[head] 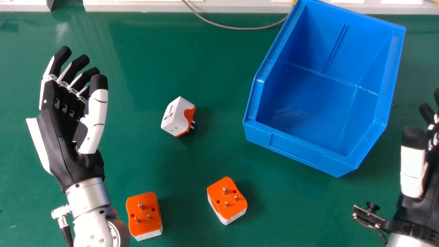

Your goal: Pick all objects and put in blue box

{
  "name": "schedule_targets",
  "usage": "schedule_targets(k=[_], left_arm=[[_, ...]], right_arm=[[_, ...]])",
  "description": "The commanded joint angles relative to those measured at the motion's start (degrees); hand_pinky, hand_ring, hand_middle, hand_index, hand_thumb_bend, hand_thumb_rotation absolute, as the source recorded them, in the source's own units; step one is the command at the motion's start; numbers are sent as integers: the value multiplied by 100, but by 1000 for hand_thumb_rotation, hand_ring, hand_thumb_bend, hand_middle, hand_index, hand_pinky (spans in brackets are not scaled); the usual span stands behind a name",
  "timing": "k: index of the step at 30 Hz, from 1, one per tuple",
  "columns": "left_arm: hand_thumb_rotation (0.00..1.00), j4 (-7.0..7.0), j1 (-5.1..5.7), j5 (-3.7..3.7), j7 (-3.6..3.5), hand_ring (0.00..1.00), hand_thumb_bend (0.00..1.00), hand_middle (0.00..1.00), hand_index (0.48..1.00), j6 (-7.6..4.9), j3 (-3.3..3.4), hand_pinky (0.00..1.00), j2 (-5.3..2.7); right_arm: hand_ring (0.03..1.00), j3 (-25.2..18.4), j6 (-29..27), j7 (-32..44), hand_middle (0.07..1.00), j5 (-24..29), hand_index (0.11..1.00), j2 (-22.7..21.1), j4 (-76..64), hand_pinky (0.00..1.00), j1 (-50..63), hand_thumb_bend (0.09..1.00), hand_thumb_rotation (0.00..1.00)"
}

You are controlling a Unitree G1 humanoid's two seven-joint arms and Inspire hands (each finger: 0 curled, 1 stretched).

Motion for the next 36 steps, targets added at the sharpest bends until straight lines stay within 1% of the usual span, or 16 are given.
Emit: schedule_targets(k=[1, 6, 8, 12, 14, 16, 19, 21, 23, 27, 28, 30, 32, 34, 36], left_arm=[[404, -62, -62, 81, -7, 702, 654, 761, 808, -101, -51, 643, 6], [405, -36, -80, 105, 5, 700, 657, 761, 809, -117, -47, 640, 22], [405, -27, -84, 94, -1, 699, 656, 760, 809, -120, -41, 639, 30], [406, 14, -96, 101, -4, 697, 655, 760, 810, -152, -21, 636, 66], [407, 1, -97, 83, -18, 697, 656, 760, 810, -154, -27, 636, 64], [409, -10, -97, 83, -13, 697, 657, 760, 809, -138, -27, 636, 62], [411, -34, -97, 45, -37, 698, 656, 758, 806, -99, -29, 638, 69], [408, -37, -107, 46, -34, 698, 654, 757, 804, -85, -25, 637, 77], [407, -41, -116, 53, -24, 698, 653, 757, 803, -70, -24, 636, 78], [406, -62, -127, 11, -55, 698, 655, 756, 802, -49, -33, 637, 81], [406, -61, -129, 14, -53, 698, 655, 756, 802, -56, -31, 637, 84], [406, -65, -129, 22, -48, 699, 654, 756, 801, -55, -23, 638, 91], [407, -79, -125, 25, -42, 700, 656, 757, 802, -44, -20, 640, 88], [407, -78, -126, 28, -37, 702, 658, 759, 802, -43, -18, 643, 84], [408, -62, -129, 19, -48, 704, 659, 760, 803, -51, -18, 646, 87]], right_arm=[[946, -49, -129, 21, 980, 112, 990, 32, -161, 883, -7, 765, 1000], [948, -14, -268, 90, 981, 268, 990, 45, -181, 887, -2, 762, 1000], [948, 11, -339, 115, 980, 328, 989, 78, -197, 888, 29, 762, 999], [948, 65, -635, 206, 982, 488, 991, 100, -187, 887, 41, 758, 984], [945, 83, -866, 256, 982, 550, 991, 88, -156, 879, 27, 763, 979], [939, 101, -1124, 315, 979, 623, 991, 87, -110, 864, 14, 765, 965], [932, 256, -1601, 580, 976, 1007, 991, 22, -58, 841, 7, 763, 947], [930, 350, -1890, 753, 974, 1183, 988, 1, -66, 825, -8, 760, 912], [926, 429, -2159, 934, 971, 1258, 985, -44, -76, 814, -26, 770, 898], [915, 684, -2544, 1307, 962, 1359, 973, -133, -155, 785, -42, 783, 878], [915, 754, -2619, 1393, 962, 1403, 973, -151, -167, 785, -48, 783, 878], [910, 891, -2683, 1543, 958, 1464, 969, -175, -224, 773, -30, 782, 870], [899, 1121, -2647, 1764, 946, 1600, 960, -286, -354, 740, 26, 786, 867], [898, 1244, -2619, 1929, 941, 1672, 955, -356, -433, 725, 55, 788, 859], [900, 1381, -2546, 2070, 941, 1731, 954, -390, -533, 717, 99, 786, 852]])
